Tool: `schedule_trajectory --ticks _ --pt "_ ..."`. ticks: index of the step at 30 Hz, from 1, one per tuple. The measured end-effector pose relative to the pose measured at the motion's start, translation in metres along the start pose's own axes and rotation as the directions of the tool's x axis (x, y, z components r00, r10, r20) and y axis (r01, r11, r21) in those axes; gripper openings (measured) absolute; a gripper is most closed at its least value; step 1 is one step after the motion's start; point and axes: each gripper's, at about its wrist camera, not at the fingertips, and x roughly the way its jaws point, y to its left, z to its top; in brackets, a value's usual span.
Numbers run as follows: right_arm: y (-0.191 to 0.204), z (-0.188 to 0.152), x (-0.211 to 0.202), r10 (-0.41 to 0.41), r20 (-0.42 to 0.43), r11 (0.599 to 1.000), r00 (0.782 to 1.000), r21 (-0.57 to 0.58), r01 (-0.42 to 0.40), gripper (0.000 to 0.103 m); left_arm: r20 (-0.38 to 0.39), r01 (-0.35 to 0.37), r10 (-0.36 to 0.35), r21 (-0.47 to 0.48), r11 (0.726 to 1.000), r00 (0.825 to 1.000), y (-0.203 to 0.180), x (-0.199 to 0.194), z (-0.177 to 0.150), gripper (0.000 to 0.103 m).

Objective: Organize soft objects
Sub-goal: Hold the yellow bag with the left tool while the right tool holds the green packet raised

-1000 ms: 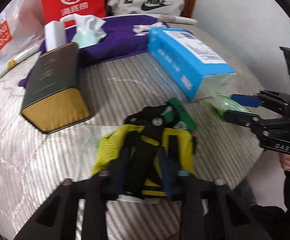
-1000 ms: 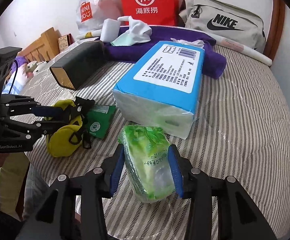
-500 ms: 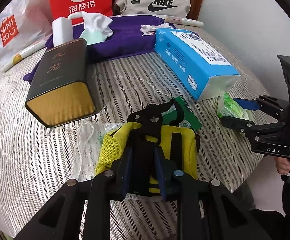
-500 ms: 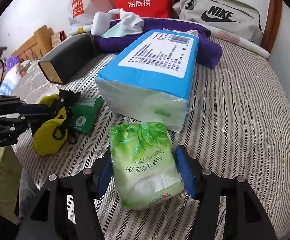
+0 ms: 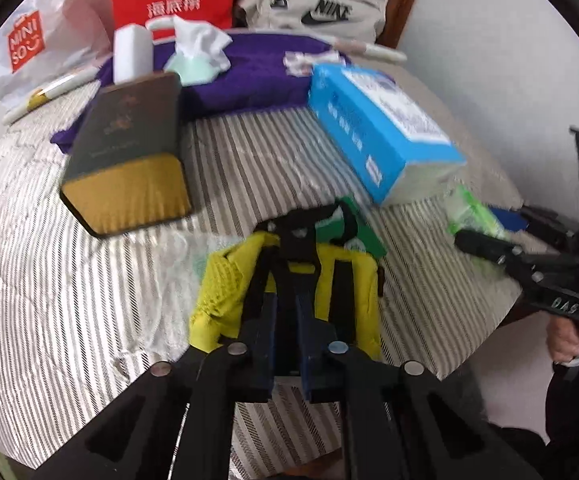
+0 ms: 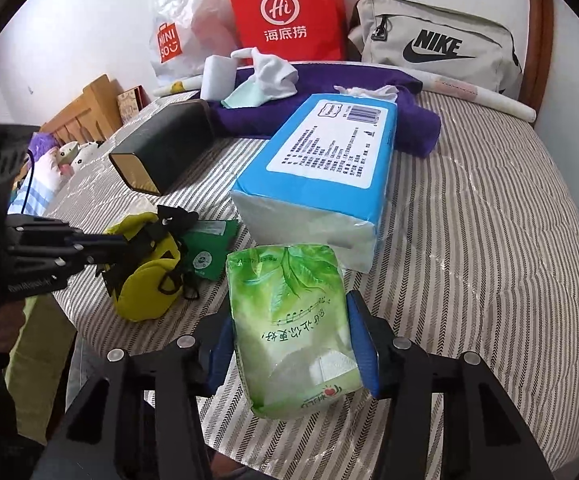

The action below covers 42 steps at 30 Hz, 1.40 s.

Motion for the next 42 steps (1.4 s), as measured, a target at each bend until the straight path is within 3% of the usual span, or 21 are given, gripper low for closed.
schedule_trajectory --ticks 5,6,7,10,13,15,32,39,41,42 --pt "0.0 -0.003 -0.001 0.004 -0.007 1.0 1.0 0.002 -0.004 0.052 -0.019 -0.005 0.005 0.005 1.0 1.0 -0.002 0.006 0.0 0.021" --pt "0.0 -0.003 -0.001 0.006 -0.009 1.0 1.0 0.003 -0.006 0.052 -0.026 0.014 -0.013 0.004 1.0 1.0 -0.003 0.008 0.001 0.032" --pt "0.0 -0.004 -0.001 0.007 -0.01 1.0 1.0 0.005 -0.007 0.052 -0.025 0.03 -0.03 0.008 1.0 0.999 -0.004 0.009 0.002 0.034" --pt "0.001 -0.005 -0.001 0.012 -0.008 1.0 1.0 0.005 -0.012 0.052 -0.011 -0.012 0.012 0.045 0.999 1.0 -0.012 0.011 0.003 0.034" --pt "0.001 -0.005 -0.002 0.015 -0.005 1.0 1.0 0.002 -0.015 0.052 0.008 -0.025 0.025 0.048 0.999 1.0 -0.014 0.012 0.001 0.031" --pt "0.0 -0.006 -0.002 0.014 -0.007 1.0 1.0 0.005 -0.014 0.052 0.012 -0.056 0.055 0.05 0.997 0.998 -0.014 0.011 -0.001 0.02" --pt "0.001 -0.01 -0.01 0.018 -0.002 1.0 1.0 0.008 -0.018 0.052 0.034 -0.064 0.063 0.021 0.998 0.997 -0.013 0.006 -0.005 0.02" --pt "-0.001 -0.007 -0.019 0.001 0.015 1.0 1.0 0.001 -0.001 0.052 0.097 0.005 -0.004 -0.016 1.0 0.995 -0.01 -0.022 -0.005 0.02" --pt "0.0 -0.006 -0.02 -0.001 0.019 1.0 1.0 -0.002 0.001 0.052 0.111 0.014 -0.01 -0.032 0.999 0.994 -0.006 -0.029 -0.005 0.018" --pt "0.0 -0.005 -0.02 -0.004 0.02 1.0 1.0 -0.003 0.004 0.052 0.121 0.013 -0.008 -0.041 0.999 0.993 -0.003 -0.033 -0.005 0.012"
